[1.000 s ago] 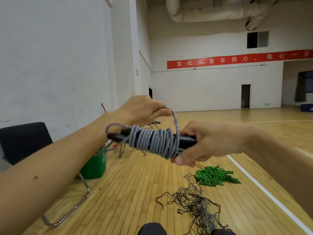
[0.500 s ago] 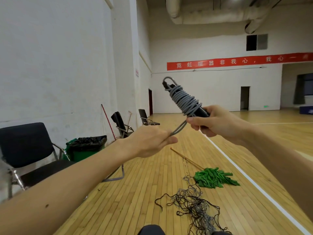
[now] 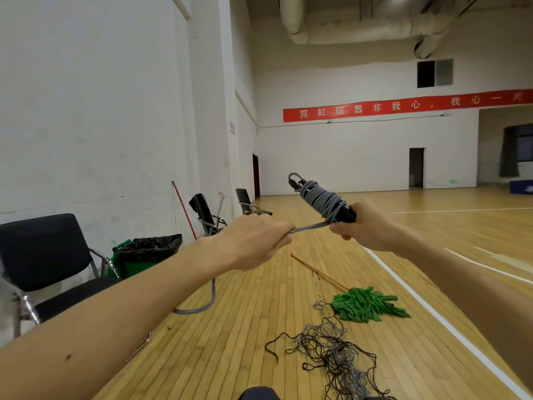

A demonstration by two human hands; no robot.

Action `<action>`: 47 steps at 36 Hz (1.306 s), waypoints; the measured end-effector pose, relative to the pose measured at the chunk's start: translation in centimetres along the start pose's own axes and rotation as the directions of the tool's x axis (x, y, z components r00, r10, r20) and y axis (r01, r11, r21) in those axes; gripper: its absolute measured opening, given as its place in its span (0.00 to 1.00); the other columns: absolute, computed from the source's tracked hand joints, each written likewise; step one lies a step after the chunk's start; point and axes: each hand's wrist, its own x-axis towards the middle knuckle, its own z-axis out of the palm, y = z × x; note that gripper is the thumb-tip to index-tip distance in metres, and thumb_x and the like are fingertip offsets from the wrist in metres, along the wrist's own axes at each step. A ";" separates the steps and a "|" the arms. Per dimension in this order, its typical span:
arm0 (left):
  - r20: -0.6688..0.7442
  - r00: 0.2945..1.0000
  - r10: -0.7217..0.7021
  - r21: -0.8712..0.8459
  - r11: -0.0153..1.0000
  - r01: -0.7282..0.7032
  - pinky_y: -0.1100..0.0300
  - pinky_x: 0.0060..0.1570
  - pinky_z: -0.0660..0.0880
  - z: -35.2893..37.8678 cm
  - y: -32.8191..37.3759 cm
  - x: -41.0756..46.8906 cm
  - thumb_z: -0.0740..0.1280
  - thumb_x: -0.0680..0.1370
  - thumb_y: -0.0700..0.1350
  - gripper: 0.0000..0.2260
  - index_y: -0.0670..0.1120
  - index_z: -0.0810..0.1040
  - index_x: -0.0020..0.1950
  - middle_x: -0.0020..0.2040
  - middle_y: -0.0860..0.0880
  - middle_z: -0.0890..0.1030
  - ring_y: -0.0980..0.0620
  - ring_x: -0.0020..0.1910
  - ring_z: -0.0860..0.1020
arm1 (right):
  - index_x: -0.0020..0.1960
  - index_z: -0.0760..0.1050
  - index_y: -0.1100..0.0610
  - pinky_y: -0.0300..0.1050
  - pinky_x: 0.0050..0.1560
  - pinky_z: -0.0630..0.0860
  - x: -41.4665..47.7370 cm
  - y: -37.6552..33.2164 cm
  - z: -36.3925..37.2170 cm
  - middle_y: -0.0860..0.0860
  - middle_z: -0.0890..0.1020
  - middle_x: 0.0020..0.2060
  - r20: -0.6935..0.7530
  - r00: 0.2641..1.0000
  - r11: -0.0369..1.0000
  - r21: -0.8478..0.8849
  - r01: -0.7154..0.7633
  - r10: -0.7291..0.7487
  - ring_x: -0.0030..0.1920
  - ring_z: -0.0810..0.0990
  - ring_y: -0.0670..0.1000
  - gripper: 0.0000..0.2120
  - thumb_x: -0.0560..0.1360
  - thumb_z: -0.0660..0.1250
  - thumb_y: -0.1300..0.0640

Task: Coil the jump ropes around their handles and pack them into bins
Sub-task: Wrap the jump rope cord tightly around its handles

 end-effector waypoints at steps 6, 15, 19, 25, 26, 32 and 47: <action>0.014 0.998 0.058 0.072 0.996 -0.058 0.53 0.46 0.78 0.3 0.6 -0.1 0.53 0.86 0.50 0.12 0.49 0.72 0.66 0.47 0.51 0.79 0.52 0.43 0.78 | 0.46 0.76 0.59 0.45 0.34 0.71 0.1 1.5 0.8 0.54 0.81 0.38 -0.046 0.996 0.950 -0.301 -0.081 0.071 0.33 0.75 0.51 0.08 0.80 0.67 0.54; -0.027 0.963 0.267 0.356 0.903 -0.241 0.58 0.37 0.76 -1.9 1.0 1.6 0.56 0.86 0.50 0.11 0.48 0.74 0.62 0.45 0.53 0.79 0.52 0.39 0.79 | 0.47 0.77 0.61 0.38 0.27 0.67 -0.5 0.7 1.7 0.52 0.78 0.35 0.159 0.952 0.846 -0.512 -0.149 0.263 0.30 0.72 0.50 0.08 0.79 0.69 0.56; -0.018 0.938 0.346 0.463 0.834 -0.298 0.62 0.31 0.69 -3.1 0.8 2.5 0.56 0.85 0.53 0.14 0.46 0.75 0.61 0.44 0.52 0.79 0.54 0.37 0.78 | 0.45 0.79 0.63 0.37 0.23 0.62 -0.9 -0.4 1.6 0.52 0.76 0.32 0.278 0.910 0.845 -0.520 -0.126 0.307 0.24 0.66 0.49 0.10 0.78 0.69 0.56; -0.040 0.931 0.362 0.533 0.796 -0.287 0.63 0.28 0.62 -5.3 0.2 3.3 0.53 0.82 0.61 0.21 0.47 0.74 0.56 0.40 0.53 0.76 0.54 0.36 0.76 | 0.43 0.79 0.59 0.37 0.23 0.64 -2.0 -2.1 1.3 0.49 0.78 0.31 0.417 0.868 0.858 -0.513 -0.022 0.271 0.24 0.67 0.47 0.08 0.78 0.70 0.55; -0.040 0.933 0.359 0.534 0.796 -0.283 0.62 0.29 0.63 -5.6 0.0 3.4 0.52 0.81 0.62 0.22 0.47 0.74 0.55 0.40 0.53 0.76 0.53 0.36 0.76 | 0.42 0.78 0.58 0.37 0.24 0.64 -2.3 -2.4 1.2 0.49 0.78 0.31 0.450 0.856 0.869 -0.495 0.003 0.253 0.24 0.68 0.47 0.08 0.78 0.71 0.55; -0.029 0.929 0.369 0.535 0.791 -0.297 0.63 0.29 0.60 -6.3 -0.6 3.4 0.46 0.76 0.68 0.26 0.49 0.70 0.50 0.38 0.54 0.73 0.54 0.37 0.75 | 0.41 0.77 0.56 0.37 0.27 0.63 -4.2 -4.1 0.7 0.47 0.78 0.29 0.633 0.752 0.932 -0.355 0.072 0.183 0.25 0.67 0.46 0.08 0.77 0.72 0.55; -0.160 0.965 0.207 0.112 0.975 -0.190 0.62 0.28 0.61 -3.8 -1.1 2.1 0.45 0.76 0.69 0.21 0.55 0.63 0.37 0.29 0.58 0.65 0.60 0.27 0.65 | 0.51 0.77 0.57 0.39 0.27 0.61 -6.3 -5.7 -0.9 0.44 0.75 0.33 0.860 0.362 0.933 0.330 0.146 -0.360 0.29 0.66 0.45 0.06 0.77 0.68 0.55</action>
